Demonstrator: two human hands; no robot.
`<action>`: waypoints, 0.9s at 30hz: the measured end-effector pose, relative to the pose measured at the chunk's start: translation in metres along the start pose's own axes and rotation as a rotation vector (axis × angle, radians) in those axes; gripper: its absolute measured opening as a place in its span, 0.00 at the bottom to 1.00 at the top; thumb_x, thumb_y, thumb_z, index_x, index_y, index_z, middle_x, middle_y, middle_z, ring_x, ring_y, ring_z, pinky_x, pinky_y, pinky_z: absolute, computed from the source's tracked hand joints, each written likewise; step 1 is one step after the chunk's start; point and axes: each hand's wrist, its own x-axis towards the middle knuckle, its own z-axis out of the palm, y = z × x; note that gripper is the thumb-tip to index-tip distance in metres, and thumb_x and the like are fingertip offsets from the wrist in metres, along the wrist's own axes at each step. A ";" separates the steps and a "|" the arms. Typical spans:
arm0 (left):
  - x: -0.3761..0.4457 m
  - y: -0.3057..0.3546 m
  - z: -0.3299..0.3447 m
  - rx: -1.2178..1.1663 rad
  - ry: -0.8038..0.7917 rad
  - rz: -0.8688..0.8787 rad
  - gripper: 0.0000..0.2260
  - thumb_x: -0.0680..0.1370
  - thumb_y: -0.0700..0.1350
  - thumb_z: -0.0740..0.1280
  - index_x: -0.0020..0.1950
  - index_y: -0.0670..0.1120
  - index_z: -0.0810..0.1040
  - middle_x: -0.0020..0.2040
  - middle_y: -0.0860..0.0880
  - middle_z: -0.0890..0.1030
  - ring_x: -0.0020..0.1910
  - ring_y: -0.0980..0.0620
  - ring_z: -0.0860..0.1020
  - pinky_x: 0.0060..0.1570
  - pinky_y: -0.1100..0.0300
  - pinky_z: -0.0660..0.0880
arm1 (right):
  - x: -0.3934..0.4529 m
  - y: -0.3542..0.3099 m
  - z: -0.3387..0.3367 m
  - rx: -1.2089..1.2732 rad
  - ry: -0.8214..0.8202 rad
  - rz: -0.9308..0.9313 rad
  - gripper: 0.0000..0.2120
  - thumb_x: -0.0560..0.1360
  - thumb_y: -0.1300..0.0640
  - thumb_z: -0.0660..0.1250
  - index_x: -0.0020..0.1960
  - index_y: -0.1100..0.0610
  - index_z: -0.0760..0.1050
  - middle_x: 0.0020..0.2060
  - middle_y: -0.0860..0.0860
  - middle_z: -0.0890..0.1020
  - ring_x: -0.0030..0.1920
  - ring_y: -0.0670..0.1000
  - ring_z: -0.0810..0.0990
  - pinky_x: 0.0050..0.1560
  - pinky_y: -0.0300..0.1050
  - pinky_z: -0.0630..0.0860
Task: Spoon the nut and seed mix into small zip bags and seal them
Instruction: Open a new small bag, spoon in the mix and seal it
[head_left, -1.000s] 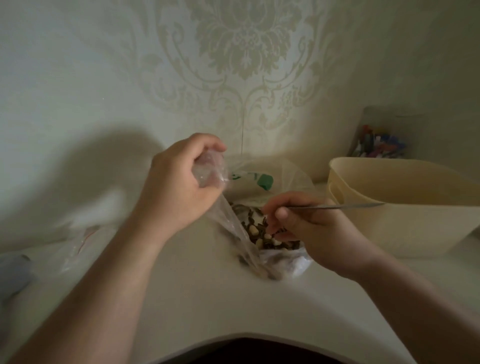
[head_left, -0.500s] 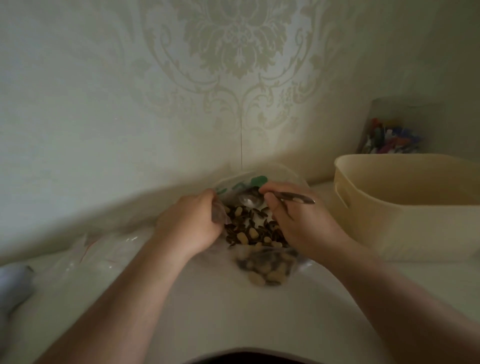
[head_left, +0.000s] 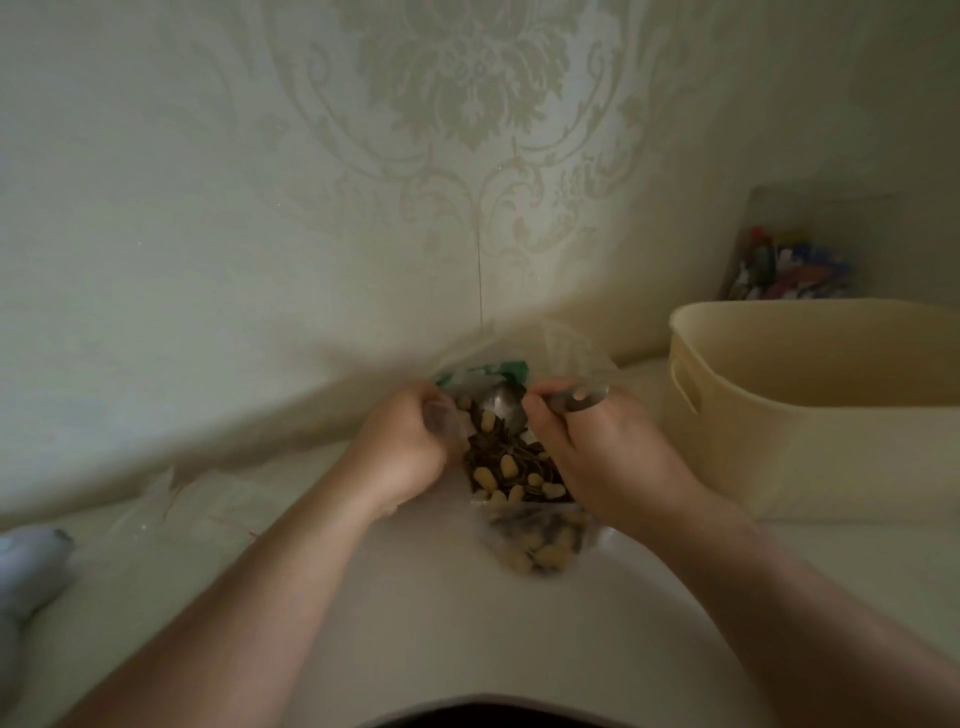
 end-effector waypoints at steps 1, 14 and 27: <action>-0.001 0.003 0.002 -0.082 0.004 -0.028 0.06 0.78 0.39 0.69 0.47 0.52 0.79 0.42 0.49 0.83 0.42 0.48 0.82 0.38 0.54 0.79 | 0.000 0.000 0.000 0.010 0.005 -0.010 0.19 0.86 0.51 0.55 0.40 0.54 0.73 0.28 0.48 0.74 0.31 0.48 0.73 0.32 0.36 0.63; -0.006 0.034 -0.011 -0.607 0.235 -0.002 0.16 0.73 0.28 0.66 0.44 0.50 0.77 0.37 0.54 0.81 0.32 0.57 0.77 0.29 0.61 0.72 | -0.004 0.004 -0.008 0.226 0.044 0.213 0.21 0.85 0.44 0.58 0.45 0.54 0.82 0.35 0.47 0.83 0.37 0.46 0.82 0.46 0.49 0.80; -0.026 0.030 -0.016 0.228 0.163 0.662 0.17 0.69 0.36 0.72 0.51 0.53 0.75 0.45 0.62 0.73 0.45 0.56 0.72 0.44 0.65 0.67 | -0.004 0.008 -0.028 0.244 0.075 0.176 0.18 0.87 0.49 0.56 0.47 0.56 0.79 0.35 0.56 0.83 0.35 0.56 0.82 0.41 0.60 0.81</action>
